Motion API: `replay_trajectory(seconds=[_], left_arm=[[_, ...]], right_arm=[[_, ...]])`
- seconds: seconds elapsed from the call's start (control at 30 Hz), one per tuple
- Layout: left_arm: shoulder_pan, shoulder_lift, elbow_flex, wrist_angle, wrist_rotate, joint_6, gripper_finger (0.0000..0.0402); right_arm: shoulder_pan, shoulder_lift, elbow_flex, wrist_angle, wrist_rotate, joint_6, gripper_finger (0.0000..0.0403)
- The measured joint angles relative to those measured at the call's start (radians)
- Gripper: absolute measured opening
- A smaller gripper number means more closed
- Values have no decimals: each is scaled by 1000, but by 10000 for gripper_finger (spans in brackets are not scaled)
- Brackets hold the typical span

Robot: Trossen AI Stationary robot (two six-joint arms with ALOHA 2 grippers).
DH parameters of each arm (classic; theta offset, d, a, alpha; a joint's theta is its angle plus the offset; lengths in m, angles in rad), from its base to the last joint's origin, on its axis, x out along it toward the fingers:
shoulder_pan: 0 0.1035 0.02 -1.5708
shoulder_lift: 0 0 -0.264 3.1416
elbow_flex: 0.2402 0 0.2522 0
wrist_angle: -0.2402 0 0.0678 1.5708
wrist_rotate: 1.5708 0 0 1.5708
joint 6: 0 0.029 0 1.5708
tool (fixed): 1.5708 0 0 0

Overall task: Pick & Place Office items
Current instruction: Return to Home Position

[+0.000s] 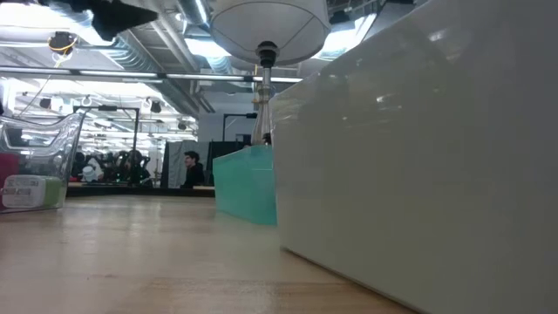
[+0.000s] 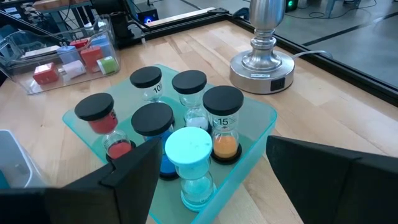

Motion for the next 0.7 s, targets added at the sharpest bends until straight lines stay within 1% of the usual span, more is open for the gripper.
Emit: replay_trajectory(seconds=[0.13,0.3,0.37,0.5,0.7], left_arm=[[0,-116,-70,0,-21,14,363],[0,-201,-174,23,-89,-31,363],[0,-219,-223,69,-111,-45,363],[0,-229,-324,225,-112,-46,363],[0,-229,-426,358,-100,-46,363]], right_arm=[[0,0,0,0,0,0,290],[0,0,0,0,0,0,290],[0,0,0,0,0,0,290],[0,0,0,0,0,0,290],[0,0,0,0,0,0,291]])
